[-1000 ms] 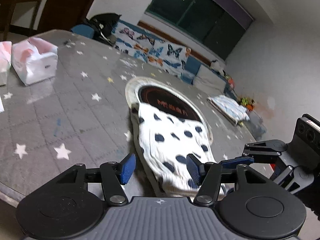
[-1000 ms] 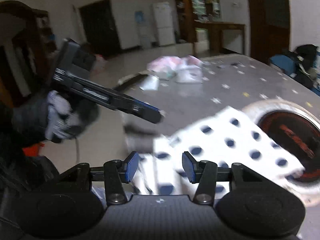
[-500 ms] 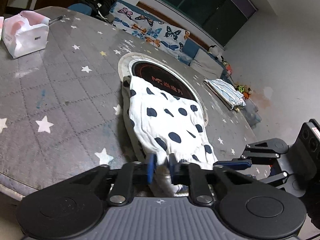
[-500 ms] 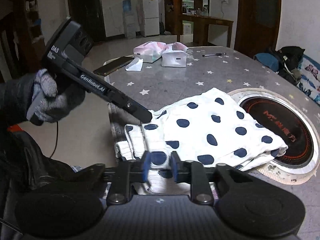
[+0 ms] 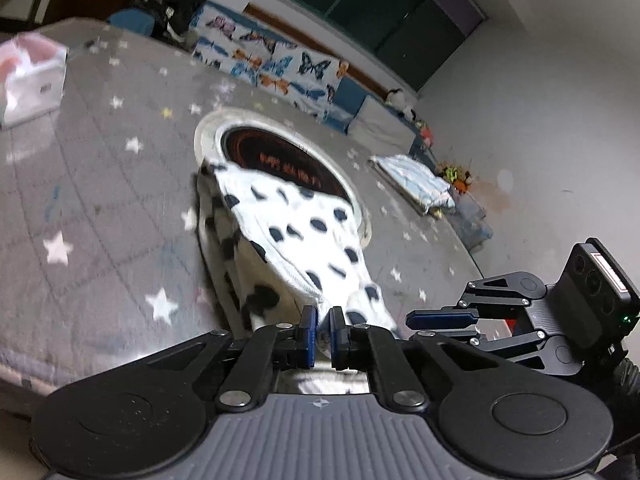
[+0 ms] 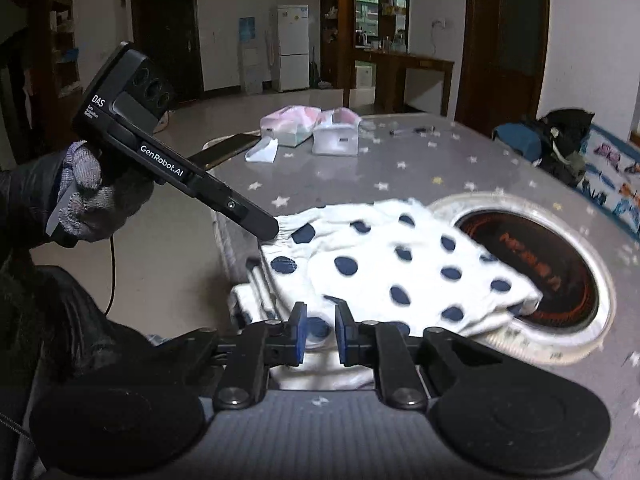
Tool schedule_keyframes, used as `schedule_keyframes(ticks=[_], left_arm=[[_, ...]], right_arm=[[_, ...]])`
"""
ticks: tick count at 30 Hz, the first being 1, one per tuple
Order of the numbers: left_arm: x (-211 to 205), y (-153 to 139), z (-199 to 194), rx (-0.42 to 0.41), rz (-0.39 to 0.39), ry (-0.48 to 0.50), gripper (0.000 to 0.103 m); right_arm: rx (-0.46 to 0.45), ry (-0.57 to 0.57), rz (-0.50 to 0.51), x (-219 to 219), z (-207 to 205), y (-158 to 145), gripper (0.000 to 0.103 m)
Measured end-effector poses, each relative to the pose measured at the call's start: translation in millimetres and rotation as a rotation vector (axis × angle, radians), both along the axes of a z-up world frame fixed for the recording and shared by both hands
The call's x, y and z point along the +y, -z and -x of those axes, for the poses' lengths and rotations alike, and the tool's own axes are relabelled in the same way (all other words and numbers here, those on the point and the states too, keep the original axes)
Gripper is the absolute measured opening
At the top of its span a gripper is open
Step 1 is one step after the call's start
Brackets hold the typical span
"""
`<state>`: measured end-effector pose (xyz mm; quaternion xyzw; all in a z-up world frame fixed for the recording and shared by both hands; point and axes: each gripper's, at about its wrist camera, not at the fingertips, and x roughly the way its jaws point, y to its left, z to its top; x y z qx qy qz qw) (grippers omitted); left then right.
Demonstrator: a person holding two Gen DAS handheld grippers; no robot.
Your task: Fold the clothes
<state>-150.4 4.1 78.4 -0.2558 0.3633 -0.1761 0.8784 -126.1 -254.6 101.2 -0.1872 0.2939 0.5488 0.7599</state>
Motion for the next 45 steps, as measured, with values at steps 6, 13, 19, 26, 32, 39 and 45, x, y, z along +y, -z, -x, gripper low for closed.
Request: schedule_keyframes(ticks=[6,13,19,26,32,39,45], left_arm=[[2,9,2,0.039,-0.025,-0.005,0.008],[6,0,11,-0.001,-0.061,-0.040,0.044],[10,11,12,0.053,-0.049,-0.053,0.052],[11,16,6,0.096,0.022,-0.075,0.052],[13,17,3,0.127,0.067,-0.088,0.055],[10,22,-3,0.170,0.124,-0.083,0.019],[5,9,-1,0.118,0.133,-0.046,0.016]], right_arm=[[0.022,0.003,0.021,-2,1,8,0.016],[0.018,0.000,0.034,-3,7,7,0.029],[-0.052,0.008,0.039,1,13,13,0.041],[-0.166,-0.070,0.109,12,25,22,0.039],[-0.200,-0.090,0.130,13,29,26,0.030],[-0.230,-0.088,0.115,7,30,17,0.019],[-0.252,-0.064,0.102,-2,29,9,0.018]])
